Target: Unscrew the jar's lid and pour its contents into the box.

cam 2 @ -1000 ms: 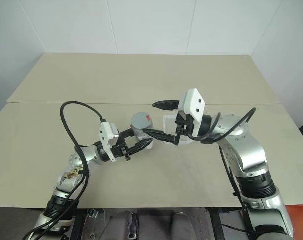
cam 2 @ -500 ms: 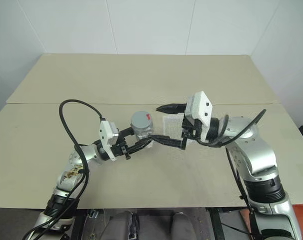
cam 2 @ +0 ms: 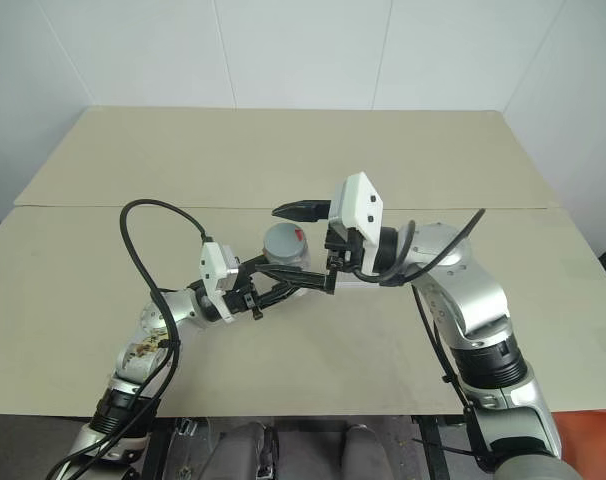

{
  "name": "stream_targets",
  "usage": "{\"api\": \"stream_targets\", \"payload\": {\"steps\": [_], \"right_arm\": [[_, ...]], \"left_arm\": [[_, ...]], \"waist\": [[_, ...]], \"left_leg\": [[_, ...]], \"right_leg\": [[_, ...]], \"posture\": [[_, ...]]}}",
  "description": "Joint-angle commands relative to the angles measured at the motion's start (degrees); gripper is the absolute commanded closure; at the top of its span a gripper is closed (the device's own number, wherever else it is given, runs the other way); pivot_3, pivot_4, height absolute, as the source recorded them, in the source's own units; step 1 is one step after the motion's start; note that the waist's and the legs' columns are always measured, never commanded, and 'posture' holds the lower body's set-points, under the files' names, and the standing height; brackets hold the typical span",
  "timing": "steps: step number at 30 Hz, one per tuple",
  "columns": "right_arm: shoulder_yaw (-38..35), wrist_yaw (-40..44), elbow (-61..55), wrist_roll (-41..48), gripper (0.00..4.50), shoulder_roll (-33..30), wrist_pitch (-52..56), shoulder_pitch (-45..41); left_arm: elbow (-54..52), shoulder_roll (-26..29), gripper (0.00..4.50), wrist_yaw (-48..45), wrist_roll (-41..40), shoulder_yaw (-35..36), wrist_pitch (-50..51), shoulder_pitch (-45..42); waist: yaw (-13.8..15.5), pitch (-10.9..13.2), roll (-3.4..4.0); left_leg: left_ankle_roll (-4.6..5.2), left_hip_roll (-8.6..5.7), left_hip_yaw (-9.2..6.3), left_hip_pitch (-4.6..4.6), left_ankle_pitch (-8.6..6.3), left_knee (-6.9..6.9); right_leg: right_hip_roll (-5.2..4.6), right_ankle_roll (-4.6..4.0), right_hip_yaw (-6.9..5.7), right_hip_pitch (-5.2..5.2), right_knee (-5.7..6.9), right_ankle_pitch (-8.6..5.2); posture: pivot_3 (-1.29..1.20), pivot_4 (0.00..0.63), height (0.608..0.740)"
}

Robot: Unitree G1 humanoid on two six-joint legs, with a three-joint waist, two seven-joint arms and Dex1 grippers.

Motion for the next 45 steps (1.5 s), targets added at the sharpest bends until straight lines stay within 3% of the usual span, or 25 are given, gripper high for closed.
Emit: {"api": "stream_targets", "payload": {"steps": [1, 45], "right_arm": [[0.0, -0.4, 0.6, -1.3, 0.03, 1.0, -1.6, -2.1], [-5.9, 0.2, 0.0, -1.9, 0.03, -3.9, -1.8, 2.8]], "left_arm": [[-2.0, -0.4, 2.27, 0.2, 0.0, -0.1, -1.5, -0.4], [-0.5, 0.7, 2.27, -1.2, -0.5, 0.4, -2.8, -0.2]], "waist": [[0.0, 0.0, 0.00], [0.0, 0.0, 0.00]], "left_leg": [[0.00, 0.00, 0.00, 0.00, 0.00, 0.00], [0.00, 0.00, 0.00, 0.00, 0.00, 0.00]], "right_leg": [[0.00, 0.00, 0.00, 0.00, 0.01, 0.00], [0.00, 0.00, 0.00, 0.00, -0.01, 0.00]], "posture": [[0.00, 0.150, 0.740], [0.00, 0.150, 0.740]]}}
